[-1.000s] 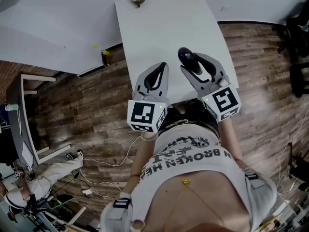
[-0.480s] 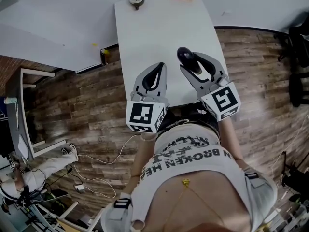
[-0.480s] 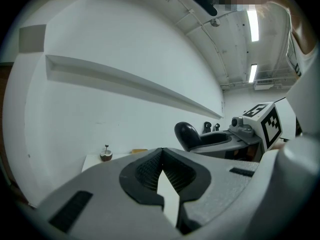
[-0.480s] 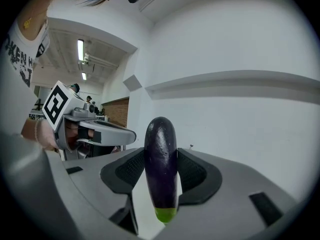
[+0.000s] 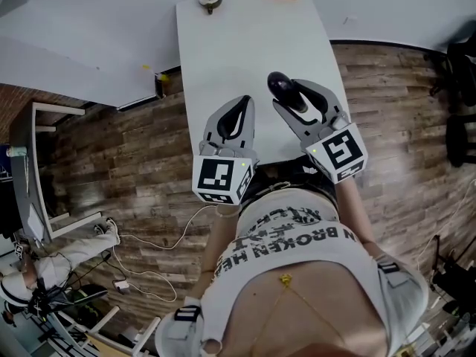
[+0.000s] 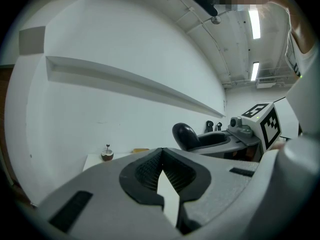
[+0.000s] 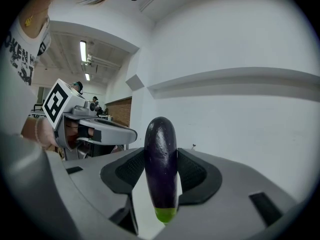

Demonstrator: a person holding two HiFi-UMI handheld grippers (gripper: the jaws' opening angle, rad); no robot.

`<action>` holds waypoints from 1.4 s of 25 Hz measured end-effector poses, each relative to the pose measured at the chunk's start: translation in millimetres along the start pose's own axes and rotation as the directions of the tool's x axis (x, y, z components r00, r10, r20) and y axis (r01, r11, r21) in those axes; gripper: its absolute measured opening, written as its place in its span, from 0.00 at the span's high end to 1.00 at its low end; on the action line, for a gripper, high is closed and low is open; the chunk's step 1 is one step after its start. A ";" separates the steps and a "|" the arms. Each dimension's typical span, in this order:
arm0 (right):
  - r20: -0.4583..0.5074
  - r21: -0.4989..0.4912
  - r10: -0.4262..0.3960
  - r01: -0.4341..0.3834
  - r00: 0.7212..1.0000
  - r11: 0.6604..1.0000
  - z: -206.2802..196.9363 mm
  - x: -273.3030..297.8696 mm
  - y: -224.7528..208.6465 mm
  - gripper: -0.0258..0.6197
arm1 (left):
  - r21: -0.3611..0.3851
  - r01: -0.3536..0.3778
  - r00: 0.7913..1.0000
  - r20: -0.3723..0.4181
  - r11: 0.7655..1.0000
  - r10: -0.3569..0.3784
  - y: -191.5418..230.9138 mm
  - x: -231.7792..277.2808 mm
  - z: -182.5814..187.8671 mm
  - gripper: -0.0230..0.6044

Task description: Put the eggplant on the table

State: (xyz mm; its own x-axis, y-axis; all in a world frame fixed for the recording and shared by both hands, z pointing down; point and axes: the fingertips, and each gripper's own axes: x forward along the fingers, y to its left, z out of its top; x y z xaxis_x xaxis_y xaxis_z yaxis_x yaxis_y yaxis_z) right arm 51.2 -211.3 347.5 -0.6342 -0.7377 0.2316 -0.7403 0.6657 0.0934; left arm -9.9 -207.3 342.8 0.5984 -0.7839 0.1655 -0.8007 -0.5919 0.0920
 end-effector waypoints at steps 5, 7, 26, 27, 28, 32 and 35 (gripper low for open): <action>-0.006 -0.008 0.016 -0.016 1.000 1.000 -1.8 7.8 2.1 0.64 | -0.006 0.000 1.000 -0.005 1.000 0.000 3.9 1.0 -2.8 0.96; -0.017 -0.006 0.015 -0.015 1.000 1.000 -4.3 12.6 0.0 0.64 | -0.009 0.000 1.000 -0.008 1.000 0.000 7.4 3.1 -3.8 0.96; -0.148 -0.056 0.065 -0.074 0.987 0.996 -39.0 46.2 1.5 0.64 | -0.031 -0.053 0.998 -0.035 0.998 0.052 27.6 -3.3 -11.4 0.96; -0.160 -0.058 0.071 -0.081 0.985 0.995 -43.2 49.3 2.0 0.64 | -0.033 -0.058 0.998 -0.038 0.998 0.057 29.6 -3.9 -12.3 0.96; -0.170 -0.058 0.077 -0.088 0.982 0.994 -47.4 52.5 2.6 0.64 | -0.035 -0.063 0.997 -0.042 0.997 0.062 31.6 -4.5 -13.3 0.96; -0.213 -0.053 0.106 -0.120 0.971 0.991 -66.2 66.6 8.6 0.64 | -0.045 -0.085 0.995 -0.056 0.995 0.083 40.9 -9.2 -19.3 0.96; -0.256 -0.059 0.130 -0.149 0.958 0.987 -82.3 75.9 14.8 0.64 | -0.053 -0.102 0.993 -0.066 0.993 0.099 47.0 -13.6 -23.2 0.96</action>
State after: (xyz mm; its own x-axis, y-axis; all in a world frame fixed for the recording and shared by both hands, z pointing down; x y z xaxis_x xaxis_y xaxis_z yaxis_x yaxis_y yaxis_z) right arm 10.5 -248.2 446.1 -0.6462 -0.5914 0.4823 -0.6229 0.7739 0.1145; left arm -56.2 -220.1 367.7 0.5134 -0.8244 0.2381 -0.8580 -0.4979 0.1264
